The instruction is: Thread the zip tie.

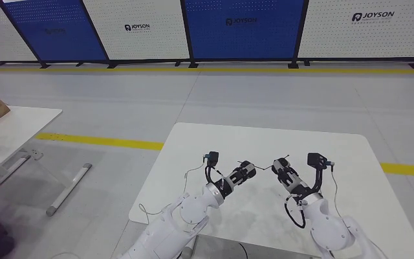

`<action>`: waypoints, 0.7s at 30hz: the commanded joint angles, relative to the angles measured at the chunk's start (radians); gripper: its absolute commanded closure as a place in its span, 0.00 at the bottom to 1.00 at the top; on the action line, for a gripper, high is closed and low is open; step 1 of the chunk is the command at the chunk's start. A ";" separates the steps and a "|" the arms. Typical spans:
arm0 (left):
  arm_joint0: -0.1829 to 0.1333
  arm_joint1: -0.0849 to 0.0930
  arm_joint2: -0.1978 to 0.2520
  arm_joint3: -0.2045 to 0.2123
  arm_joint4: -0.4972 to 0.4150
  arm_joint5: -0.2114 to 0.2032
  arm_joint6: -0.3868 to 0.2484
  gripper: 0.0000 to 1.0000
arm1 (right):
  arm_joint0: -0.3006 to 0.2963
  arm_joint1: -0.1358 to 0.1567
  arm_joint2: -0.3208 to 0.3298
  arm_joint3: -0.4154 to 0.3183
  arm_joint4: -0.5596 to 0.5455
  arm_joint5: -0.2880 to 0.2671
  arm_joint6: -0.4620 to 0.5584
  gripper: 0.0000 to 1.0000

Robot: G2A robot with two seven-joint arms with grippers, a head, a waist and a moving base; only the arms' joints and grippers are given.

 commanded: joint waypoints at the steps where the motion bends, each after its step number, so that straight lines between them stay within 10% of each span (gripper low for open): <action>1: 0.000 0.000 0.000 0.000 0.000 0.000 0.000 1.00 | 0.001 -0.002 -0.001 0.003 -0.001 -0.001 0.001 1.00; 21: 0.000 0.000 0.000 0.000 0.000 0.000 0.000 1.00 | -0.001 -0.029 -0.020 0.032 0.044 -0.004 -0.019 1.00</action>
